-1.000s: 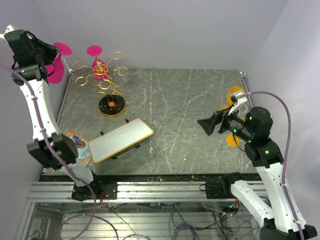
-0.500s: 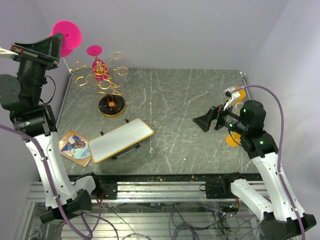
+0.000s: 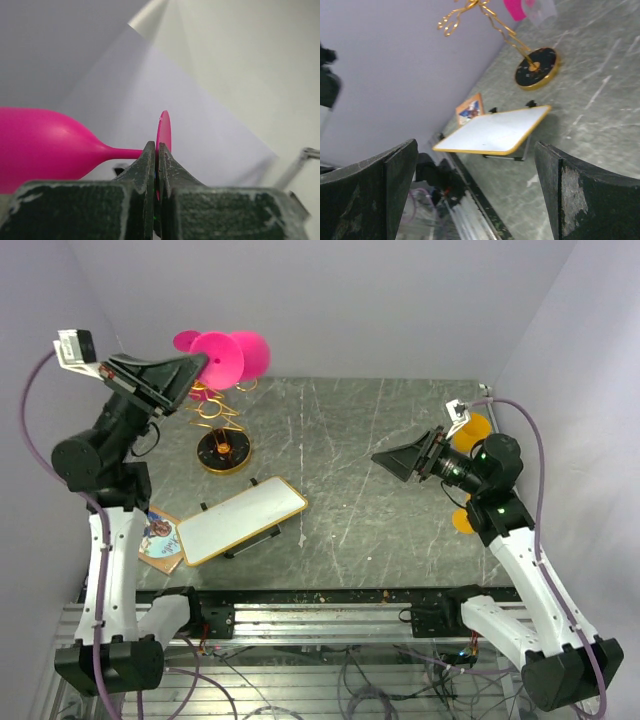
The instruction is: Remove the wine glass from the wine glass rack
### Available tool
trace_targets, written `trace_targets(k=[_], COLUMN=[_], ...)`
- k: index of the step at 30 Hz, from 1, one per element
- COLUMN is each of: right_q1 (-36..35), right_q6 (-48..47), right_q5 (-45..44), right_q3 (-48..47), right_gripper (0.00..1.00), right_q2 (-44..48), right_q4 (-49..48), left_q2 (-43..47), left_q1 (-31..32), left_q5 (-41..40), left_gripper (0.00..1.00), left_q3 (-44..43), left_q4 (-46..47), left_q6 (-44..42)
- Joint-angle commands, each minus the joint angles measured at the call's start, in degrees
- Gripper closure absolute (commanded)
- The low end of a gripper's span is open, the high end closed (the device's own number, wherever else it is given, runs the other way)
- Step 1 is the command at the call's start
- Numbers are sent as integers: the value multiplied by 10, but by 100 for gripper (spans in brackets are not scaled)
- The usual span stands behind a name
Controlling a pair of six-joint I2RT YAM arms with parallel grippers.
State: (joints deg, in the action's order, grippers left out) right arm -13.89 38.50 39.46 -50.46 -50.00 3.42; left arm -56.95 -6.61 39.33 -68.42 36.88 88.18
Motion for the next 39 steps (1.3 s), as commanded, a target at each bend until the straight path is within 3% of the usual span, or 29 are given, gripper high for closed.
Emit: trace_targets(k=[1, 9, 16, 25, 28, 32, 39], right_q1=[-2, -3, -6, -15, -16, -17, -17], right_q6=[168, 294, 408, 562, 614, 671, 707], right_q5=[54, 76, 77, 69, 62, 47, 17], right_q3=[36, 66, 96, 119, 118, 119, 142], right_gripper=[0, 0, 0, 2, 13, 19, 56], right_q2=[-19, -40, -43, -56, -71, -87, -95], right_q4=[-192, -397, -590, -856, -937, -1024, -1076], left_q2=[-4, -28, -71, -105, -131, -153, -168], left_q1=[55, 214, 361, 431, 453, 464, 471], left_q5=[15, -29, -77, -99, -109, -129, -144], left_gripper=[93, 93, 93, 93, 93, 93, 93], left_q3=[65, 144, 186, 206, 207, 221, 228], left_q4=[237, 374, 449, 468, 497, 552, 578], left_q6=[170, 188, 146, 111, 114, 124, 121])
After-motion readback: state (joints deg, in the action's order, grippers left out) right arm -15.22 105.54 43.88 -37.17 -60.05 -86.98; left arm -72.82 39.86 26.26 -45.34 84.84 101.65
